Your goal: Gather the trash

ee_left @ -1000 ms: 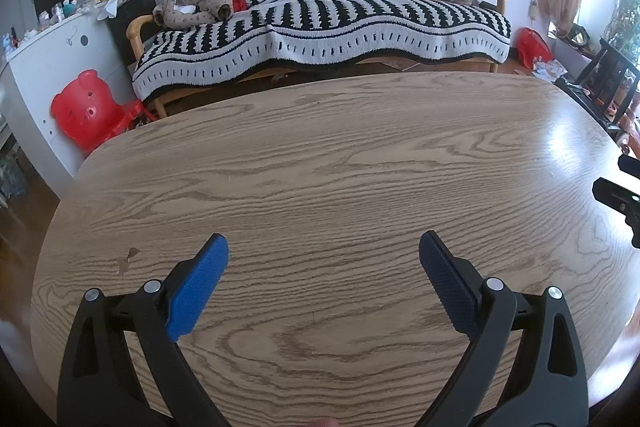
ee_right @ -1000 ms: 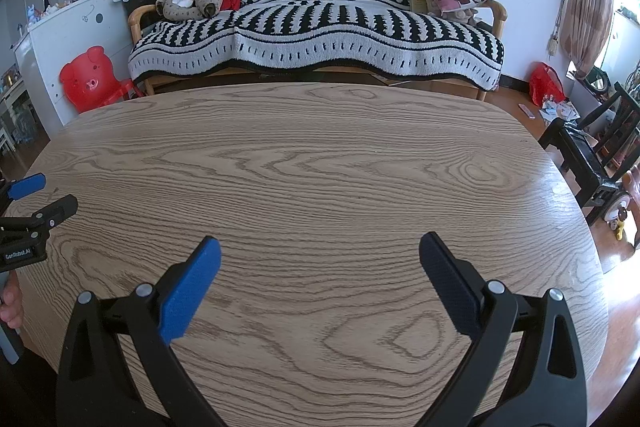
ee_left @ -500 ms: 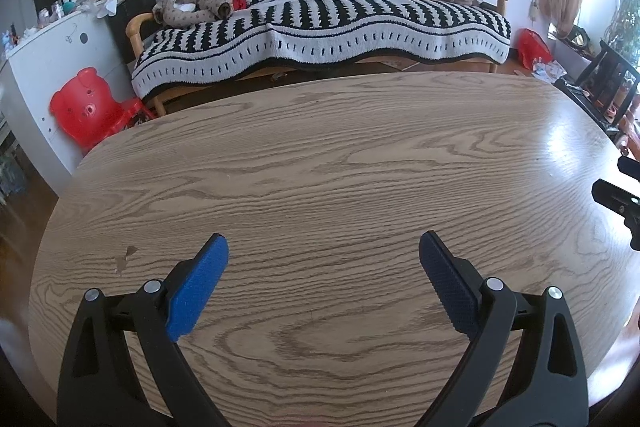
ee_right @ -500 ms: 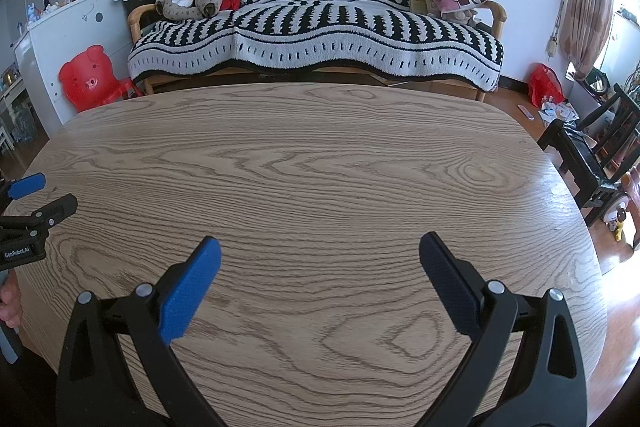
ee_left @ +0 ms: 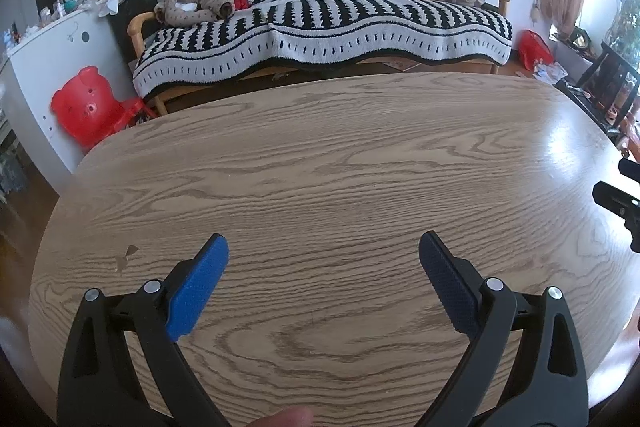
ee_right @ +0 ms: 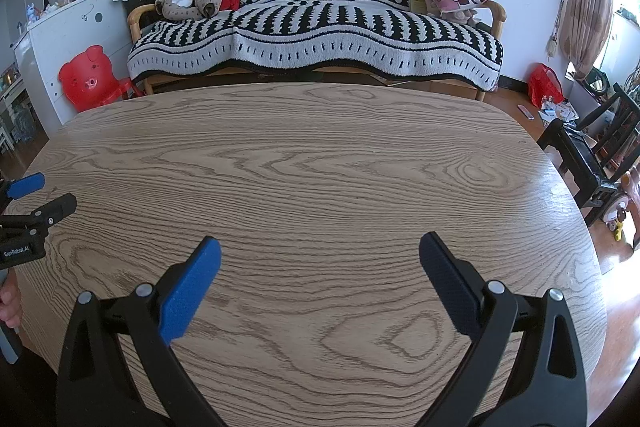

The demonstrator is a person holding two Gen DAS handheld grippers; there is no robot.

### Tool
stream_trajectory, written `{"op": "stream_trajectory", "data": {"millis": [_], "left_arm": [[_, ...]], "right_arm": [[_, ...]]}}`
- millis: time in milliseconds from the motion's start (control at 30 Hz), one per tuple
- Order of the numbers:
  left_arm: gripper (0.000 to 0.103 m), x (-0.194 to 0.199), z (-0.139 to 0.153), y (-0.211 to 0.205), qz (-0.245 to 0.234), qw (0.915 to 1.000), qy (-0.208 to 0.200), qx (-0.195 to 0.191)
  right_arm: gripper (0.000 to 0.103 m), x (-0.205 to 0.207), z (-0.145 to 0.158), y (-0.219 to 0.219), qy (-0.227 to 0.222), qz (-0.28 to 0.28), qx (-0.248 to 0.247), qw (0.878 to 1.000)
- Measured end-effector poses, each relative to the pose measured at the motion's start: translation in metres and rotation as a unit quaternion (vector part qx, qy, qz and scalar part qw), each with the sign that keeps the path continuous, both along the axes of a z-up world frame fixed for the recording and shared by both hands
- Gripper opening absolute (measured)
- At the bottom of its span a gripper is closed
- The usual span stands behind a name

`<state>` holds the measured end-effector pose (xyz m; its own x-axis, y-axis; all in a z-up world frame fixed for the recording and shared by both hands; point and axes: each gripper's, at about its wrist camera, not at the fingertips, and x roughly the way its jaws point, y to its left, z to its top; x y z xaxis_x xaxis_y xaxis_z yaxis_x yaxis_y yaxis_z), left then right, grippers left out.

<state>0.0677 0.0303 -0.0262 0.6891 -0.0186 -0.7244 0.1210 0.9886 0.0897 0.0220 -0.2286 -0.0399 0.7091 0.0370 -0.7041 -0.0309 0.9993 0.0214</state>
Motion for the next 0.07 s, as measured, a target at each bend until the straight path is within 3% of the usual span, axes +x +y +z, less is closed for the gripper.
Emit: {"op": "stream_trajectory", "data": {"millis": [67], "left_arm": [[0.093,0.0009,-0.0003,0.0004,0.000,1.0000,0.002,-0.002]], "right_arm": [[0.096,-0.0001,0.0000,-0.0001,0.000,0.000,0.000,1.000]]}}
